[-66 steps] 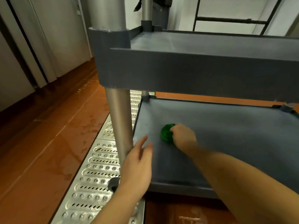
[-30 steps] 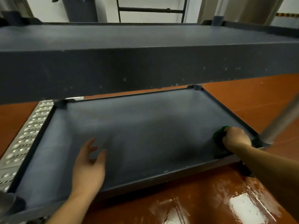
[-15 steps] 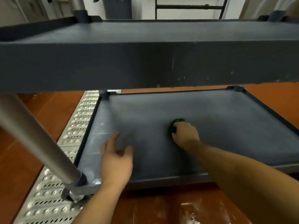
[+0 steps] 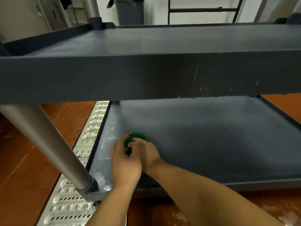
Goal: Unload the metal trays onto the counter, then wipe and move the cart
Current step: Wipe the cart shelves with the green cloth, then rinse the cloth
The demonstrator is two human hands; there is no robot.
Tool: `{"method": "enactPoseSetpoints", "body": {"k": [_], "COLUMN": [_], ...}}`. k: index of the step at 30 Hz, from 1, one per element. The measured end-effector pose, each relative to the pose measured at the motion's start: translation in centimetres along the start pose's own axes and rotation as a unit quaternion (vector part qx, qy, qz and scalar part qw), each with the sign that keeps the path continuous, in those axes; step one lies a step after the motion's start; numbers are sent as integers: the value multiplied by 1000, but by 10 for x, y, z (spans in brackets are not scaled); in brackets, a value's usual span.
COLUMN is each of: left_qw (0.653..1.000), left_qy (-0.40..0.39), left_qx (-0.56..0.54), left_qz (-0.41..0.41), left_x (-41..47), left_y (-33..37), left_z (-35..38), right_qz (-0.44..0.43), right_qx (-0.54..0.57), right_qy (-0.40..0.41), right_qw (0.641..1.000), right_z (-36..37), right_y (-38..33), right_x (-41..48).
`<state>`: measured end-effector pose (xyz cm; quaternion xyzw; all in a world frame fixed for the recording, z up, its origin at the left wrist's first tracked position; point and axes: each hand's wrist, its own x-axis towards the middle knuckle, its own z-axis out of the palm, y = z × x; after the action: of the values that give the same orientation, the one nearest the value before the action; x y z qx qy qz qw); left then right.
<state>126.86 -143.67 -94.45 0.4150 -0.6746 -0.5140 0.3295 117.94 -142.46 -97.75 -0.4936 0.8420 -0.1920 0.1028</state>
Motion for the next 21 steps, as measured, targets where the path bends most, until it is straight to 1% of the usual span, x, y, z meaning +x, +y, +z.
{"method": "enactPoseSetpoints", "body": {"k": [3, 6, 10, 14, 16, 18, 20, 21], "left_qw": [1000, 1000, 999, 995, 989, 972, 953, 948], "left_qy": [3, -3, -32, -85, -136, -215, -277, -296], "left_qx": [0, 7, 7, 47, 63, 87, 113, 110], "left_qz": [-17, -11, -10, -16, -7, 20, 39, 42], "left_x": [4, -1, -8, -13, -16, -19, -24, -27], "left_y": [3, 5, 9, 8, 3, -3, -4, -3], "left_z": [1, 5, 7, 6, 2, -2, -2, 0], "right_qz": [7, 13, 89, 145, 180, 216, 259, 280], "right_qx": [23, 45, 124, 171, 190, 214, 250, 273], "right_qy": [11, 5, 20, 44, 40, 45, 59, 67], "right_qw": [1000, 999, 988, 974, 964, 951, 931, 918], "right_z": [0, 0, -27, -68, -85, -98, -106, -108], "right_y": [13, 33, 42, 52, 57, 62, 66, 68], "right_x": [-11, -27, -51, -70, -77, -83, -90, -92]}}
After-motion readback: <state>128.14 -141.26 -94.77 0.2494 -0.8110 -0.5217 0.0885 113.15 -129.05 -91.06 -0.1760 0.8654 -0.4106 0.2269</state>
